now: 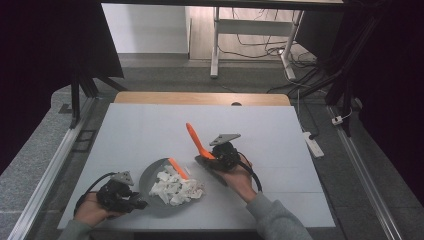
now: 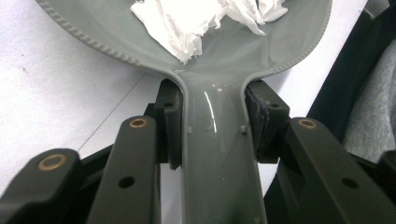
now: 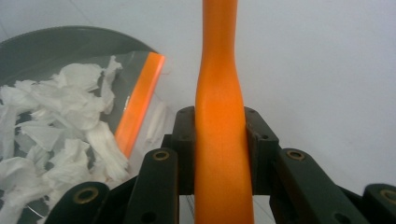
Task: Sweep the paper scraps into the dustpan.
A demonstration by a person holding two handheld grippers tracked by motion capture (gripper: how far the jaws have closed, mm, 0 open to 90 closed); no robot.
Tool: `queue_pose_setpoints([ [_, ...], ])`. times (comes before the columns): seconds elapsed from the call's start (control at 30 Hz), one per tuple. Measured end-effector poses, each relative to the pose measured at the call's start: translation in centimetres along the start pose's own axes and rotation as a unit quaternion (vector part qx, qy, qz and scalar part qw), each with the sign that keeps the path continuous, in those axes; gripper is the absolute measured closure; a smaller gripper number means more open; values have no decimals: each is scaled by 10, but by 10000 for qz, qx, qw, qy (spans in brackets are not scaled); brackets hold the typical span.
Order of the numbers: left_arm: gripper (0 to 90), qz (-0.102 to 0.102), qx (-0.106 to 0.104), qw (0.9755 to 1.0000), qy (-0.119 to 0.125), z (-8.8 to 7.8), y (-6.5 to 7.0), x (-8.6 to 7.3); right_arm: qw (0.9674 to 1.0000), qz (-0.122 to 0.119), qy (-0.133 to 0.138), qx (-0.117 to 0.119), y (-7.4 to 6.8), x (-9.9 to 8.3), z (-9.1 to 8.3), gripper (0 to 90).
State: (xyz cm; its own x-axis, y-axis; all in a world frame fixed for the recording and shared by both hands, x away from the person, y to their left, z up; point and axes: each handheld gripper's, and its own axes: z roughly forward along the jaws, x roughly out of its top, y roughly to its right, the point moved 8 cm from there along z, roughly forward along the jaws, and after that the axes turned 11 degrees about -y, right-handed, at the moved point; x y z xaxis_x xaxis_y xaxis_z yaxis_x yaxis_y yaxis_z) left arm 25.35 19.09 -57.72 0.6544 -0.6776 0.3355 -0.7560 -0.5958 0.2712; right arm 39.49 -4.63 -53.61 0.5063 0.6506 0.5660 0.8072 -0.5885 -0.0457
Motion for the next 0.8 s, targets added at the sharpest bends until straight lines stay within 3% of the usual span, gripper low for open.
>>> queue_pose_setpoints([
  [0.5,615,68,-16,10000,-29,2,5,5,9996,-183,-203,70,-30,11,18,703],
  [0.67,615,67,-27,10000,-20,3,5,5,9992,-257,-153,274,-47,16,21,703],
  [0.8,615,70,-26,10000,-33,3,5,5,9978,-327,-67,574,-67,24,24,703],
])
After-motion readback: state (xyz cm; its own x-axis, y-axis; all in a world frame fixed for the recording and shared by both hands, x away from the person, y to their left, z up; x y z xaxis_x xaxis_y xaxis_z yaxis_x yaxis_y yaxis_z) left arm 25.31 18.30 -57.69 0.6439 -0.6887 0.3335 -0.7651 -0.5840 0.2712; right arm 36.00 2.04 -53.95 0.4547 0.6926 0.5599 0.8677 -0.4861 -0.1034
